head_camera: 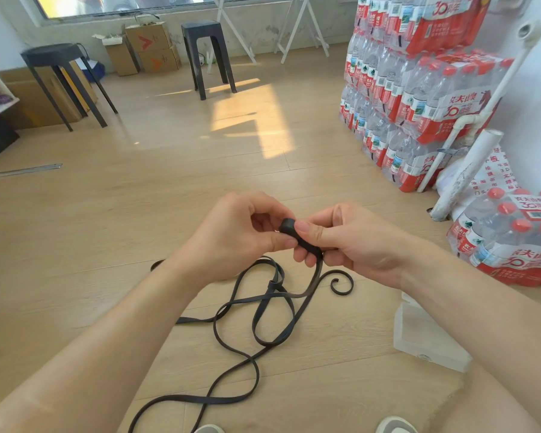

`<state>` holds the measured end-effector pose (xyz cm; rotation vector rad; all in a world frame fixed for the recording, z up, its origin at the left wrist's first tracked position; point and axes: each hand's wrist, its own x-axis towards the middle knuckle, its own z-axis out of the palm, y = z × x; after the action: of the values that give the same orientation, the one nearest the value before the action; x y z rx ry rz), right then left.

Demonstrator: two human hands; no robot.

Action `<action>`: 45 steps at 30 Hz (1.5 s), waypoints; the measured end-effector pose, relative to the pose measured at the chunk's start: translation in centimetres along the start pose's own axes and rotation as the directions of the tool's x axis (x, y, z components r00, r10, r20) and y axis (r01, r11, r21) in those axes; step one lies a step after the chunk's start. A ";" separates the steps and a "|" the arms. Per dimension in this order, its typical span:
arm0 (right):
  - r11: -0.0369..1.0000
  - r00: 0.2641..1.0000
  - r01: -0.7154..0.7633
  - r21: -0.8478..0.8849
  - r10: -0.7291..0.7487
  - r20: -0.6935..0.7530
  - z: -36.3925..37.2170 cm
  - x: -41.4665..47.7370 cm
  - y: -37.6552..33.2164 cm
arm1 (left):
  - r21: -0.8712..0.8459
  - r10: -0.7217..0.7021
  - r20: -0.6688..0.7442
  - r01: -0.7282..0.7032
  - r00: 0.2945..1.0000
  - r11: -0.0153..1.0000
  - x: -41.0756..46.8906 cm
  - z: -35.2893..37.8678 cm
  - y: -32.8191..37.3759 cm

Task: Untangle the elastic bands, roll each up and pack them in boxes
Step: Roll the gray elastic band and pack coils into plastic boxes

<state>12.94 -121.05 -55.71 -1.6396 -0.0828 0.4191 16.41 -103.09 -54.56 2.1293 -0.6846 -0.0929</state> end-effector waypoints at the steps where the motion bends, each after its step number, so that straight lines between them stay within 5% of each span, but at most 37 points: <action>1: 0.999 1.000 0.005 0.045 -0.006 0.027 -0.1 0.0 0.0 | -0.137 -0.062 0.038 0.066 0.997 0.988 -0.1 -0.1 0.0; 4: 0.985 0.995 0.021 0.172 -0.037 0.091 -0.4 -0.1 0.1 | -0.426 -0.101 0.165 0.163 0.981 0.890 -0.4 -0.1 -0.5; 6: 0.973 0.990 0.024 0.231 -0.056 0.133 -0.5 -0.2 0.2 | -0.475 -0.058 0.189 0.143 0.980 0.868 -0.5 0.1 -0.4; 13: 0.993 0.991 -0.083 0.085 0.073 0.112 -0.6 -0.5 -0.5 | -0.089 -0.018 0.004 0.018 1.000 0.996 0.1 -0.9 0.5; 23: 0.997 0.997 -0.062 -0.037 0.061 -0.042 0.7 0.0 -0.1 | 0.280 0.186 0.037 -0.189 0.982 0.941 0.1 -0.4 0.5; 38: 0.977 0.985 0.000 0.212 -0.036 0.166 -0.8 0.0 0.5 | -0.222 -0.041 0.154 0.075 0.987 0.972 -0.4 -0.6 0.3; 41: 0.980 0.975 -0.025 0.196 -0.020 0.221 -0.9 -0.1 0.4 | -0.173 -0.022 0.105 0.040 0.994 0.984 -0.3 -0.6 0.6; 45: 0.995 0.987 -0.087 -0.044 0.092 0.129 -0.7 -0.3 -0.3 | 0.065 0.003 0.030 -0.005 1.000 0.998 -0.2 -1.2 0.6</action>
<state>12.91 -121.74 -55.35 -1.6563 -0.1161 0.5978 16.36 -102.44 -53.36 2.1929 -0.7185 -0.1015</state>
